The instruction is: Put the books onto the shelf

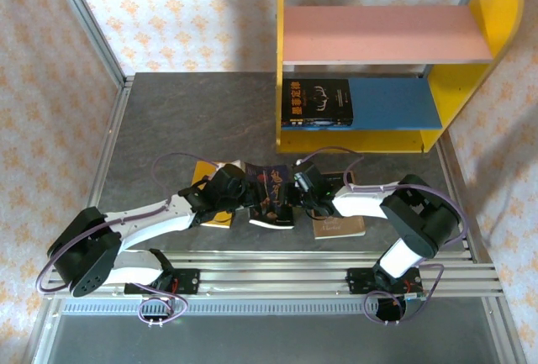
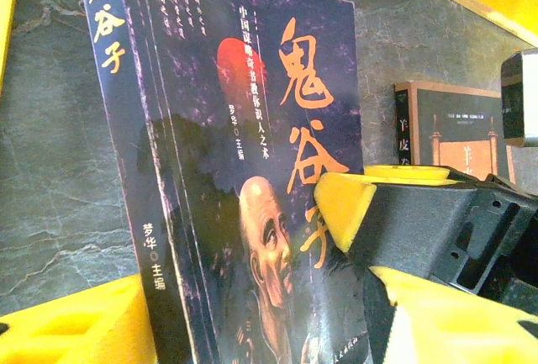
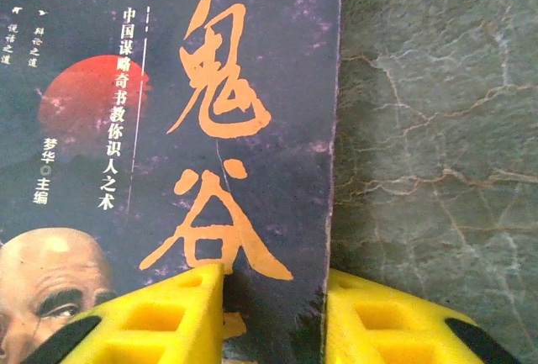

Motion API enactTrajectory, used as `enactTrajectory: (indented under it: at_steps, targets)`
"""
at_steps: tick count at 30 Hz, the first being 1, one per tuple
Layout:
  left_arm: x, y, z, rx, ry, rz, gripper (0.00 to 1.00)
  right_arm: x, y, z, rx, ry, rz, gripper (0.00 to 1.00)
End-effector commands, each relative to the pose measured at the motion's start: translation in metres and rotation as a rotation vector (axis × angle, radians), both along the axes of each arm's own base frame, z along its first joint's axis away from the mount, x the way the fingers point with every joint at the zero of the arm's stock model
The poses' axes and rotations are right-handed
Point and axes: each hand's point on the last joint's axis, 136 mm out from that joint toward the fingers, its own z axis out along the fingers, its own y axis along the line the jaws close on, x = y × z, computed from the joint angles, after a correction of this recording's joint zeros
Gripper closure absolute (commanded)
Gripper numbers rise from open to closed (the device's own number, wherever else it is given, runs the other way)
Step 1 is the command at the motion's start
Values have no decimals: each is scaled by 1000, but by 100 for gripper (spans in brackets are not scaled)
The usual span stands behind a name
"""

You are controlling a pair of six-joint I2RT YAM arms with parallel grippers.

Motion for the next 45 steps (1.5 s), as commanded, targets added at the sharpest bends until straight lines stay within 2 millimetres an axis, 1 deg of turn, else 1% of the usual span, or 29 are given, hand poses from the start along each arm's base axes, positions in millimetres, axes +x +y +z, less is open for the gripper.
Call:
enactTrajectory:
  at_steps: [1, 3, 6, 7, 11, 16, 19, 25, 31, 32, 38, 39, 42, 44, 45]
  targets:
    - [4, -16, 12, -45, -43, -32, 40, -38, -18, -40, -122, 151, 54, 61]
    - [4, -13, 9, -23, -39, -29, 42, -39, -19, -39, -121, 150, 56, 60]
    - [5, -15, 6, -18, -31, -35, 46, -39, -16, -36, -101, 143, 66, 59]
    - [5, -17, 6, -23, -32, -38, 47, -39, -15, -36, -98, 144, 69, 56]
    - [6, -20, 5, -27, -27, -45, 51, -39, -8, -32, -72, 140, 92, 55]
    - [7, -20, 4, -22, -27, -45, 52, -40, -3, -29, -55, 139, 118, 55]
    - [6, -20, 3, -21, -23, -45, 55, -41, -1, -29, -53, 142, 132, 55]
    - [7, -20, 5, -21, -28, -45, 68, -42, 1, -28, -37, 141, 141, 55]
    - [7, -14, 5, 15, -32, -37, 79, -39, -4, -25, -53, 115, 124, 54]
    - [7, -13, 6, 19, -34, -35, 80, -38, -5, -23, -55, 107, 120, 51]
    - [7, -4, 8, 29, -59, -8, 88, -29, -13, -11, -94, 57, 88, 46]
    - [7, -2, 8, 28, -64, -3, 89, -27, -14, -8, -100, 47, 80, 43]
    - [6, 3, 14, 29, -79, 11, 94, -22, -20, 1, -109, 22, 50, 39]
    - [5, 8, 22, 31, -102, 26, 96, -17, -23, 9, -98, 4, 25, 37]
    - [6, 11, 26, 32, -116, 35, 96, -16, -24, 12, -91, -3, 10, 35]
